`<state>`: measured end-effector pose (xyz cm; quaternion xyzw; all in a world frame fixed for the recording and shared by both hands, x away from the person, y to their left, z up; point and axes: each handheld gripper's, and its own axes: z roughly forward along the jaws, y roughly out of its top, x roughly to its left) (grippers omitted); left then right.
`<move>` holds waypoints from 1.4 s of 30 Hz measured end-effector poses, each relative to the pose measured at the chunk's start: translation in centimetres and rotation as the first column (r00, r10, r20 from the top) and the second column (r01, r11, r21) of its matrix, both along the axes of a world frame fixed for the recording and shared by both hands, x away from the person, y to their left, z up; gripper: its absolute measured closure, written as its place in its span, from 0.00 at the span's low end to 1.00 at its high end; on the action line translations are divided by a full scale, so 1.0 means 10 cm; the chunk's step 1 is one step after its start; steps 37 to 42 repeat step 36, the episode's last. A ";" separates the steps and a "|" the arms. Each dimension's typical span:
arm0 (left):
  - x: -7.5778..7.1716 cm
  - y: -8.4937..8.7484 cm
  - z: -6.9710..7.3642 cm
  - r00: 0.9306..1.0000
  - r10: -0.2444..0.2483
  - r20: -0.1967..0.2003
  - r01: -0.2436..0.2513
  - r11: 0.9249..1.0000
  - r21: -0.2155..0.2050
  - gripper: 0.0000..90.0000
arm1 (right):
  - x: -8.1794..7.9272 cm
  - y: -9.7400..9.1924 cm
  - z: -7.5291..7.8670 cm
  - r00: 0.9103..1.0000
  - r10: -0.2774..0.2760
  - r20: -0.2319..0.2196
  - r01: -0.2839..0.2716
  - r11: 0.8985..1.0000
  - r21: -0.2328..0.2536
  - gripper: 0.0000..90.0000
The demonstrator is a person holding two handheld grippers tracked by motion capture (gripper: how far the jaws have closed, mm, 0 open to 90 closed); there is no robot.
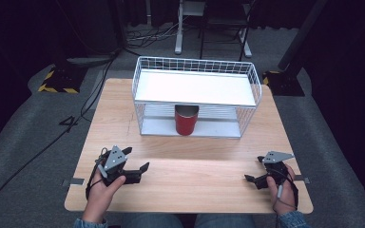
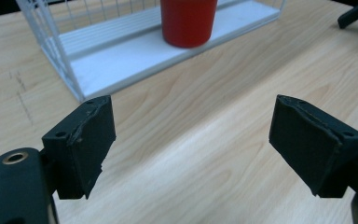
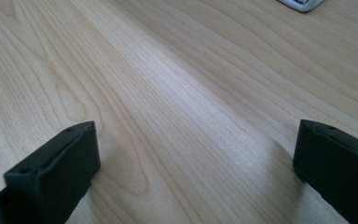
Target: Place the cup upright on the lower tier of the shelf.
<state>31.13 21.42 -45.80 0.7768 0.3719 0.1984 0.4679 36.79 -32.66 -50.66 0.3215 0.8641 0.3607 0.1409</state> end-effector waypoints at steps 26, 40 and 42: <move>-0.01 0.46 -0.47 0.968 0.015 -0.250 0.016 0.992 0.123 0.16 | 0.00 0.00 0.00 1.000 0.000 0.000 0.000 1.000 0.000 0.01; -0.02 0.40 -0.48 0.975 0.054 -0.217 -0.008 0.978 0.208 0.14 | 0.00 0.00 0.00 1.000 -0.001 0.000 0.001 1.000 -0.001 0.01; -0.02 0.40 -0.48 0.975 0.054 -0.217 -0.008 0.978 0.208 0.14 | 0.00 0.00 0.00 1.000 -0.001 0.000 0.001 1.000 -0.001 0.01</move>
